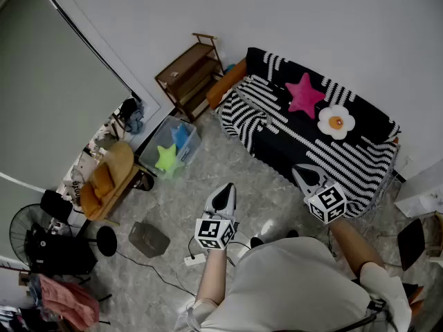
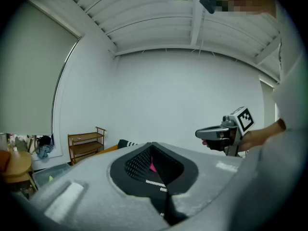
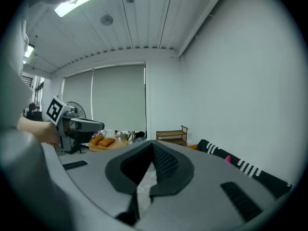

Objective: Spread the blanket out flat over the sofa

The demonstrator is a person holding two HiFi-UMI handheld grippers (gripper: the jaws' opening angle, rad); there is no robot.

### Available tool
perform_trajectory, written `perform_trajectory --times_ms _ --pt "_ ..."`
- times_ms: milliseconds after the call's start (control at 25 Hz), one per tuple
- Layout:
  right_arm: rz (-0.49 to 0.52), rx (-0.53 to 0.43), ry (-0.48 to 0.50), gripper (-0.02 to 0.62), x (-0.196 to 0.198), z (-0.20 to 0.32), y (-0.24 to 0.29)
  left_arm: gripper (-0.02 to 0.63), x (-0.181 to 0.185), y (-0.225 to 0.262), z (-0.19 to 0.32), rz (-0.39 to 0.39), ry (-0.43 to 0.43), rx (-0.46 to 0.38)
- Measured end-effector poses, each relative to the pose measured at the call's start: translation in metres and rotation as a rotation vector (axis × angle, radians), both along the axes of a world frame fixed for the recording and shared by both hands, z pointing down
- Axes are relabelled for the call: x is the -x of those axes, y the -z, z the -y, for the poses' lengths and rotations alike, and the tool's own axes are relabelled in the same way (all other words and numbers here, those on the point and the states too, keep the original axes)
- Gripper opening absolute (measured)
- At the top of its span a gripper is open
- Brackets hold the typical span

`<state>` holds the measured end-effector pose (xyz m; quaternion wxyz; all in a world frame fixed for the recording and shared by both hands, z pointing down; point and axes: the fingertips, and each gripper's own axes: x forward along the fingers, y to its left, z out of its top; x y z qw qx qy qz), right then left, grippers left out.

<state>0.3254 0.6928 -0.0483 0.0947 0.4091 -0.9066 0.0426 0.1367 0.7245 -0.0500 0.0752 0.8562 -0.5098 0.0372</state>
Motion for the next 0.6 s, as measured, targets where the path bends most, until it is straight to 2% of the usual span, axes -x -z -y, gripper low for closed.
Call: perform_trajectory --times_ms 320,600 --pt "-0.006 -0.004 0.008 -0.003 0.0057 -0.0012 0.0015 0.018 0.0031 0.0011 -0.0002 0.002 0.002 -0.005" --pt "0.043 0.021 -0.008 -0.002 0.0075 -0.0009 -0.0003 0.017 0.0094 -0.0001 -0.0025 -0.005 0.003 -0.002"
